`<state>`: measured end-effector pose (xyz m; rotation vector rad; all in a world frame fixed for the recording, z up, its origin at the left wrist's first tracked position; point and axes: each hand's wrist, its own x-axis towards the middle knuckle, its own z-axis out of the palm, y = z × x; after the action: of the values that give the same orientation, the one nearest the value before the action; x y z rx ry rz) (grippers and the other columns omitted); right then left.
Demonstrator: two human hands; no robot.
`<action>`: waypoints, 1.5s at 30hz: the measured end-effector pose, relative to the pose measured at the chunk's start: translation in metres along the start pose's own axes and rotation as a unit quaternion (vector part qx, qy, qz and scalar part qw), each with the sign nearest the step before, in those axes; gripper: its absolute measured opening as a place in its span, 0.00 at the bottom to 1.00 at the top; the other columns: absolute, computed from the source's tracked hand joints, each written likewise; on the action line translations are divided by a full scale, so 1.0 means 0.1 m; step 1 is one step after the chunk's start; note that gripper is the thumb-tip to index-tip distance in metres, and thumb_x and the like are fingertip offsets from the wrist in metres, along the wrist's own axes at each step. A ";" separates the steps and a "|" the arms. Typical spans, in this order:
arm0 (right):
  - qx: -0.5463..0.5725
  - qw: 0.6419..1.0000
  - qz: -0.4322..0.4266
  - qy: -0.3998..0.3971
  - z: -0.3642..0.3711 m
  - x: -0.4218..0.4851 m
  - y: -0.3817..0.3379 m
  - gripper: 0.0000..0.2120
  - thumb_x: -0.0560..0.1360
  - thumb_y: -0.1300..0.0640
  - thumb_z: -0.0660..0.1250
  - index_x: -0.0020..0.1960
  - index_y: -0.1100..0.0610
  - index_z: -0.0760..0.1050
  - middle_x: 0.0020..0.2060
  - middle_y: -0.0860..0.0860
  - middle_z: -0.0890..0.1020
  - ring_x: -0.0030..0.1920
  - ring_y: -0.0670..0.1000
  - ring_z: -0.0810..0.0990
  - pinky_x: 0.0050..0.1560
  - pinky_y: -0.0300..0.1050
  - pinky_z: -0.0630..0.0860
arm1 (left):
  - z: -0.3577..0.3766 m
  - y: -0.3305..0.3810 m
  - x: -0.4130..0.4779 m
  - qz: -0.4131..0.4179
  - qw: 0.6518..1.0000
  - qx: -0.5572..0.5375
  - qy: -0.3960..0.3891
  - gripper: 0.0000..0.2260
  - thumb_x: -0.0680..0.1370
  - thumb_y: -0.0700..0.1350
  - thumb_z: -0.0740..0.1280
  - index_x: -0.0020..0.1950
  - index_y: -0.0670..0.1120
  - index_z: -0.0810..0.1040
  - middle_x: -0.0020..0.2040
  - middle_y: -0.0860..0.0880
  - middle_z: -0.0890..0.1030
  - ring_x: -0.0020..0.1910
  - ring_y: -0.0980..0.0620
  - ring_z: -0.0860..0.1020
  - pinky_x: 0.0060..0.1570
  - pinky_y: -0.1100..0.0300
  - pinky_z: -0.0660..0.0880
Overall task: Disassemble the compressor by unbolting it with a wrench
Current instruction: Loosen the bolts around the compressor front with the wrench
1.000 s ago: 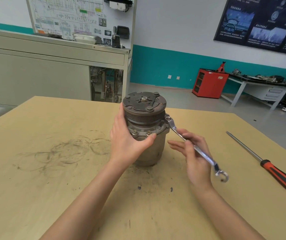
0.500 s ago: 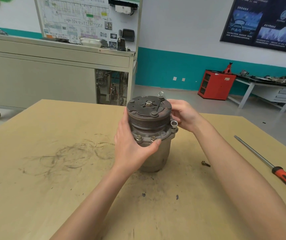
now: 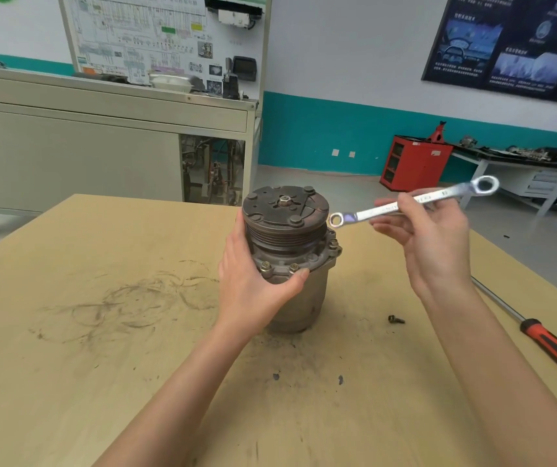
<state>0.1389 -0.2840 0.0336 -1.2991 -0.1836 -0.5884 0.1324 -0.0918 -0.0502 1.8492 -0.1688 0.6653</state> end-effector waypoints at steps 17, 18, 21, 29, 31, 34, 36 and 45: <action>-0.427 0.756 -0.472 -0.154 -0.14 -0.68 0.25 0.09 0.69 0.69 0.72 0.49 0.68 0.82 0.51 0.60 0.83 0.48 0.55 0.84 0.55 0.41 0.77 | 0.01 0.01 -0.01 0.004 1.000 0.014 0.014 0.52 0.61 0.67 0.68 0.79 0.52 0.50 0.73 0.54 0.63 0.72 0.57 0.61 0.72 0.42 0.62; -0.434 0.746 -0.480 -0.156 -0.13 -0.67 0.25 0.09 0.68 0.69 0.72 0.49 0.68 0.82 0.50 0.60 0.83 0.47 0.55 0.84 0.53 0.41 0.77 | 0.01 0.00 -0.01 0.004 1.000 0.015 0.014 0.52 0.61 0.67 0.68 0.79 0.52 0.50 0.72 0.55 0.63 0.72 0.57 0.61 0.72 0.42 0.62; -0.430 0.736 -0.497 -0.160 -0.05 -0.65 0.28 0.08 0.68 0.68 0.73 0.47 0.68 0.83 0.48 0.60 0.84 0.43 0.56 0.84 0.51 0.41 0.77 | 0.01 0.00 -0.01 0.007 1.000 0.013 0.015 0.52 0.61 0.67 0.69 0.79 0.53 0.50 0.73 0.54 0.63 0.73 0.56 0.62 0.72 0.42 0.62; -0.089 0.969 -0.211 -0.089 -0.10 -0.57 0.42 0.09 0.78 0.67 0.58 0.51 0.59 0.75 0.46 0.54 0.82 0.43 0.53 0.84 0.48 0.46 0.80 | 0.00 -0.02 0.01 0.005 1.000 0.015 0.010 0.52 0.61 0.67 0.69 0.79 0.53 0.50 0.74 0.54 0.63 0.73 0.56 0.61 0.72 0.42 0.61; 0.058 0.990 -0.107 -0.077 -0.06 -0.41 0.43 0.08 0.78 0.69 0.53 0.50 0.59 0.68 0.40 0.54 0.82 0.36 0.54 0.82 0.40 0.44 0.78 | 0.00 -0.02 0.01 0.002 1.000 0.015 0.008 0.52 0.61 0.67 0.69 0.79 0.54 0.49 0.74 0.55 0.62 0.73 0.56 0.61 0.72 0.42 0.61; 0.129 0.979 0.007 -0.157 -0.12 0.05 0.34 0.10 0.78 0.71 0.47 0.48 0.58 0.63 0.34 0.55 0.81 0.30 0.54 0.78 0.33 0.41 0.74 | 0.00 -0.03 0.02 0.000 1.000 0.015 0.006 0.52 0.61 0.67 0.69 0.79 0.56 0.49 0.74 0.55 0.62 0.73 0.56 0.61 0.73 0.42 0.61; 0.113 0.961 0.092 -0.236 -0.09 0.40 0.26 0.10 0.76 0.71 0.47 0.46 0.59 0.63 0.31 0.56 0.81 0.27 0.52 0.75 0.30 0.40 0.72 | 0.00 -0.03 0.01 0.000 1.000 0.014 0.006 0.52 0.60 0.68 0.69 0.79 0.56 0.49 0.74 0.56 0.62 0.73 0.56 0.61 0.73 0.42 0.60; 0.069 0.891 0.267 -0.362 0.55 0.91 0.53 0.08 0.68 0.63 0.55 0.46 0.58 0.67 0.22 0.49 0.71 0.22 0.46 0.64 0.39 0.45 0.45 | 0.02 -0.05 0.02 0.008 1.000 0.008 0.013 0.51 0.60 0.66 0.70 0.79 0.55 0.51 0.69 0.62 0.61 0.73 0.57 0.62 0.72 0.42 0.62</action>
<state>0.2528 -0.2526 0.0448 -1.3052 -0.4515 0.3967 0.1371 -0.0912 -0.0533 1.8562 -0.1607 0.7029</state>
